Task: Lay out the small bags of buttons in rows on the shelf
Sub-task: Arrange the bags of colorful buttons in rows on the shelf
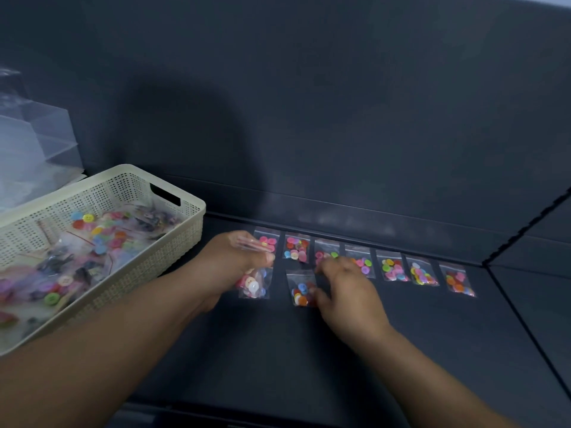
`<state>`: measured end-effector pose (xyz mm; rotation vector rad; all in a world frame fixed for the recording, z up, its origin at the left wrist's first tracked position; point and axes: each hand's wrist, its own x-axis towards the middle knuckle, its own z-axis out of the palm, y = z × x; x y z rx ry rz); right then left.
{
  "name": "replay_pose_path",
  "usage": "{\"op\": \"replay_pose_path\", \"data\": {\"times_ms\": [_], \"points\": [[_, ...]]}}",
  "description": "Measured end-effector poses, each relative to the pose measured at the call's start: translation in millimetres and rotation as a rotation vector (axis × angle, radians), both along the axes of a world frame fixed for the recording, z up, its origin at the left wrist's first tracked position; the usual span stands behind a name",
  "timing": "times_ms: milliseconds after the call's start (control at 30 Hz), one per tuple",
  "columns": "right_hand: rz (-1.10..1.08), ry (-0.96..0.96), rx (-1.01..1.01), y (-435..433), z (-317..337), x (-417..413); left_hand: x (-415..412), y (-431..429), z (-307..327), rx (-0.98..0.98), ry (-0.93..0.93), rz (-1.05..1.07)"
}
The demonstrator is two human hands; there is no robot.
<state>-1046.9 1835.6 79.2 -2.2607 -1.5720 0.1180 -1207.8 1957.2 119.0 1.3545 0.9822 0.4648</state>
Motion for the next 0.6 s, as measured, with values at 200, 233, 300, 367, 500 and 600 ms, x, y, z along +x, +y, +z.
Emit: {"op": "replay_pose_path", "data": {"times_ms": [200,233,300,367,500,600], "points": [[0.311,-0.029,-0.01,-7,-26,9,-2,3,-1,0.002,0.013,0.027],[0.323,-0.031,-0.023,-5,-28,8,-2,3,0,0.002,0.015,0.026],[0.337,-0.043,-0.037,-2,-27,5,-1,3,0,-0.004,0.011,0.026],[0.341,-0.044,-0.056,1,-25,3,-2,3,0,-0.006,0.008,0.027],[0.36,-0.057,-0.085,1,-26,3,-2,3,-2,-0.012,0.007,0.026],[0.354,-0.057,-0.092,0,-27,2,-1,1,-2,-0.022,0.003,0.017]]}}
